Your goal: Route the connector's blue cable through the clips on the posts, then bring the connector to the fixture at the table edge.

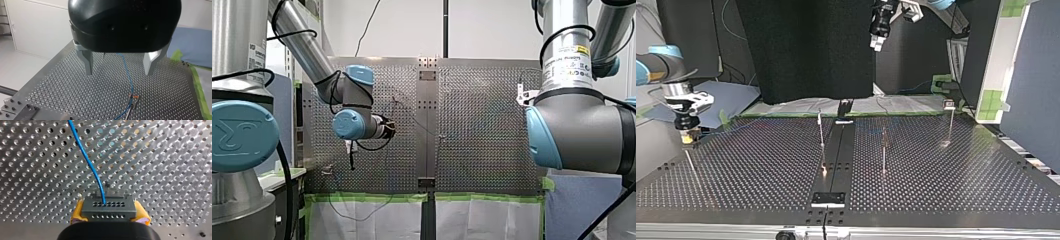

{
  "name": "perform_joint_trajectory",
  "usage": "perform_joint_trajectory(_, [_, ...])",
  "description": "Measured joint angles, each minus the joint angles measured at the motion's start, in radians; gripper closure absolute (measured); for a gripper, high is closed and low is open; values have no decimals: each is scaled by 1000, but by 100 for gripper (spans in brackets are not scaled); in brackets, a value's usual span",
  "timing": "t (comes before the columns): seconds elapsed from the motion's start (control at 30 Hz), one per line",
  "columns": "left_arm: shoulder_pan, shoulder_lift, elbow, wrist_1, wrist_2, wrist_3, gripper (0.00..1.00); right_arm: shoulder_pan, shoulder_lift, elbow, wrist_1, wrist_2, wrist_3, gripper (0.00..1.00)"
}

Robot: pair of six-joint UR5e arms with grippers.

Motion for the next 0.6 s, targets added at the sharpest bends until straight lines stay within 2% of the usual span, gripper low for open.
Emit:
perform_joint_trajectory(0.23, [0,0,0,0,0,0,0,-14,3,-16,15,-2,8,100])
perform_joint_trajectory(0.4, [0,0,0,0,0,1,0,-24,5,-22,19,0,7,100])
perform_joint_trajectory(0.6, [0,0,0,0,0,0,0,-25,16,-32,12,0,4,100])
